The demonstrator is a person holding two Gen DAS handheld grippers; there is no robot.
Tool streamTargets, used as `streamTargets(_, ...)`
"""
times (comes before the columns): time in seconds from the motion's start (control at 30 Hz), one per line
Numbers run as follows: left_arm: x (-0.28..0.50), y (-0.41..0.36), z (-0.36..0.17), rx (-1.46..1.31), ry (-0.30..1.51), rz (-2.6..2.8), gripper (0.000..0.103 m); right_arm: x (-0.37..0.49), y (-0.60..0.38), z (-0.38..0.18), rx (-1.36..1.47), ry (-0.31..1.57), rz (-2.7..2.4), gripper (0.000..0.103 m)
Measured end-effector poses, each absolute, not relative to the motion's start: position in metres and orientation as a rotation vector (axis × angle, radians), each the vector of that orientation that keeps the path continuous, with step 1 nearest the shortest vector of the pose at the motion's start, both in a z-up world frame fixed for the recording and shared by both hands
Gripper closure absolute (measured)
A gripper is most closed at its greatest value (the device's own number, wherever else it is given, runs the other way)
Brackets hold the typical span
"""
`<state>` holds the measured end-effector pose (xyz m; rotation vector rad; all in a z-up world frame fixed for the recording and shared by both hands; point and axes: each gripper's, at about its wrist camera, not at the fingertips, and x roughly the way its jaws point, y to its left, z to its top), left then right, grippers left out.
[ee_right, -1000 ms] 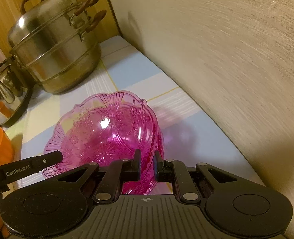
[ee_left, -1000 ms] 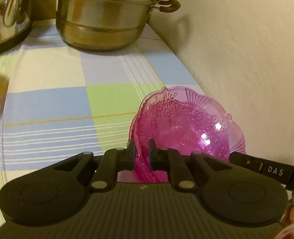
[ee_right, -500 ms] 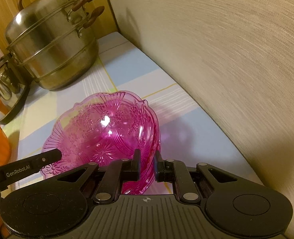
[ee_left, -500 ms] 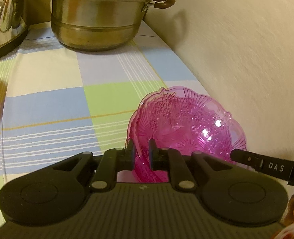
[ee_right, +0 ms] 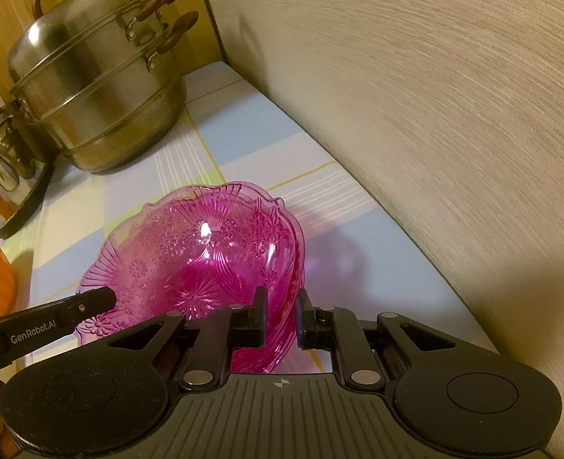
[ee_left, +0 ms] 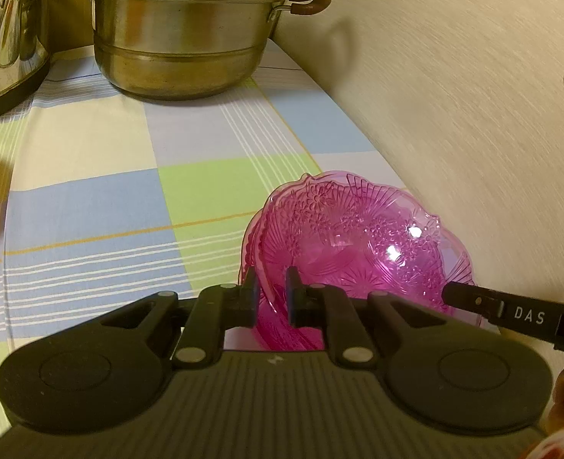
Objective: Organize plates and bowls
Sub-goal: 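Open both grippers to release the plate and pull back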
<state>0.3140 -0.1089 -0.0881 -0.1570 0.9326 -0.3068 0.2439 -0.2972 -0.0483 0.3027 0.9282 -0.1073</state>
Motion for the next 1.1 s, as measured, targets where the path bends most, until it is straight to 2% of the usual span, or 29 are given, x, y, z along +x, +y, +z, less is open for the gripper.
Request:
streamTargets(0.07, 0.315, -0.11, -0.087, -0.147, 0.937, -0.317, 0.09, 0.244, -0.297, -0.049, 0.302, 0.928, -0.107, 0.088)
streamTargets(0.13, 0.315, -0.11, -0.084, -0.148, 0.928, -0.307, 0.073, 0.244, -0.297, -0.049, 0.313, 0.926, -0.099, 0.072)
streamTargets(0.17, 0.314, -0.11, -0.083, -0.146, 0.921, -0.3, 0.069, 0.244, -0.298, -0.049, 0.323, 0.922, -0.097, 0.05)
streamTargets(0.2, 0.314, -0.109, -0.081, -0.141, 0.908, -0.297, 0.068, 0.243, -0.299, -0.048, 0.334, 0.911, -0.097, 0.04)
streamTargets(1.1, 0.315, -0.094, -0.077, -0.187, 0.892, -0.264, 0.068, 0.239, -0.304, -0.039, 0.358, 0.856, -0.132, 0.04)
